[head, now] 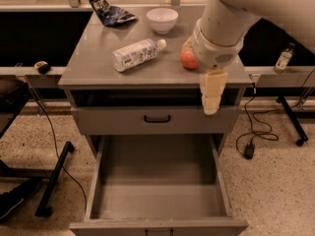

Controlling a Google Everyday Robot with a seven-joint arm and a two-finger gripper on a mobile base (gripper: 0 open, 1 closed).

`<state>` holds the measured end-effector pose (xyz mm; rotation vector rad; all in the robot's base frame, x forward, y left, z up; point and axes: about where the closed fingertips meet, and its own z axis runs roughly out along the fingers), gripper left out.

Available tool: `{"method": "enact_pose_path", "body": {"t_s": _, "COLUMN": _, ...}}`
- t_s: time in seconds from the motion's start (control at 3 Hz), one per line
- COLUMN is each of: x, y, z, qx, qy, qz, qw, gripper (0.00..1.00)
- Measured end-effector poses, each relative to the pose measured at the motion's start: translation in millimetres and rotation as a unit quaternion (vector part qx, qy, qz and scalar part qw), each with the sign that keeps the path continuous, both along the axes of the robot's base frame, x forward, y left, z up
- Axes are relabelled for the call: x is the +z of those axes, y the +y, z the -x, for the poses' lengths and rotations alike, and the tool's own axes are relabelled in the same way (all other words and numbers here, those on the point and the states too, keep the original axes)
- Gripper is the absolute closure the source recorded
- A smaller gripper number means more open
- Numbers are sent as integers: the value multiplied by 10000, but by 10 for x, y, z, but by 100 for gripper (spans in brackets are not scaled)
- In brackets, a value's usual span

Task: Place blue plastic bottle into middle drawer

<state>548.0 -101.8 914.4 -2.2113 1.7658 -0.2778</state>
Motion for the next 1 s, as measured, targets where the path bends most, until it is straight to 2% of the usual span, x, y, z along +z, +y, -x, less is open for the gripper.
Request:
{"method": "enact_pose_path", "body": {"t_s": 0.33, "x": 235, "y": 246, "z": -365, "qx": 908, "qy": -297, "qz": 224, "qw": 9952, "gripper": 0}}
{"method": "enact_pose_path", "body": {"t_s": 0.67, "x": 371, "y": 581, "z": -725, "qx": 1717, "qy": -509, "qz": 517, "qw": 9825, "gripper": 0}}
{"method": "enact_pose_path", "body": {"t_s": 1.0, "x": 112, "y": 1058, "z": -1201, "qx": 2273, "qy": -317, "qz": 912, "qw": 9690, "gripper": 0}}
